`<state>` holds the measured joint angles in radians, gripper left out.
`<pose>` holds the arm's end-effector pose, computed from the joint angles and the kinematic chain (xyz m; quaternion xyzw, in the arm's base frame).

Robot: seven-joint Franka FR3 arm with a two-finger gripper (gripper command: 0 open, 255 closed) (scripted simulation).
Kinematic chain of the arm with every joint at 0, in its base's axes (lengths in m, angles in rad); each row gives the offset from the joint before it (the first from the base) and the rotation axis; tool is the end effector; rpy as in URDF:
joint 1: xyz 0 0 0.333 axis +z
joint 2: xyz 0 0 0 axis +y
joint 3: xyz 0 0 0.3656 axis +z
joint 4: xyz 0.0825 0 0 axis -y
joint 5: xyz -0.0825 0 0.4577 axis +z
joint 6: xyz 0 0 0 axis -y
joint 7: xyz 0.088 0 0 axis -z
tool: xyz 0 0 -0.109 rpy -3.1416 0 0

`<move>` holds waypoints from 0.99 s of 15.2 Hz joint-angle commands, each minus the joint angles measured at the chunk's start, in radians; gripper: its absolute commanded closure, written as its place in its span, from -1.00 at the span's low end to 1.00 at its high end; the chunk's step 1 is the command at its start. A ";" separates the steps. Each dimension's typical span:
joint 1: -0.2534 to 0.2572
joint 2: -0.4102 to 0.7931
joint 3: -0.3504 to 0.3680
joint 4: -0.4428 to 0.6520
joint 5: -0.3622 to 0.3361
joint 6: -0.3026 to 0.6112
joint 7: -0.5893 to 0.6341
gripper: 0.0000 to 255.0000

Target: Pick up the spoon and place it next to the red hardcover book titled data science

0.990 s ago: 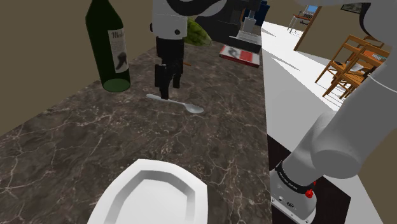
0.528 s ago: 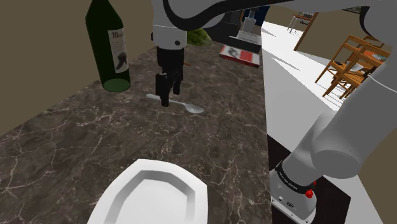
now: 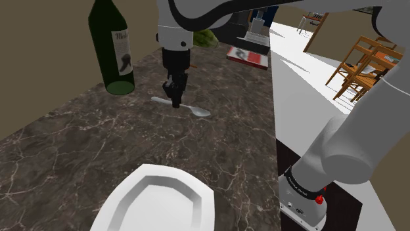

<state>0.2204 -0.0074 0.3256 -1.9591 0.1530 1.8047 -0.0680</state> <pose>0.5117 0.3266 0.4856 -0.9550 -0.2784 0.0883 0.0522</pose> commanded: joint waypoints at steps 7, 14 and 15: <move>0.001 -0.002 0.001 0.009 0.001 -0.013 0.001 1.00; -0.001 -0.016 -0.002 0.088 0.003 -0.105 0.010 1.00; -0.002 -0.017 -0.002 0.100 0.003 -0.118 0.011 1.00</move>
<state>0.2186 -0.0247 0.3235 -1.8734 0.1558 1.7011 -0.0594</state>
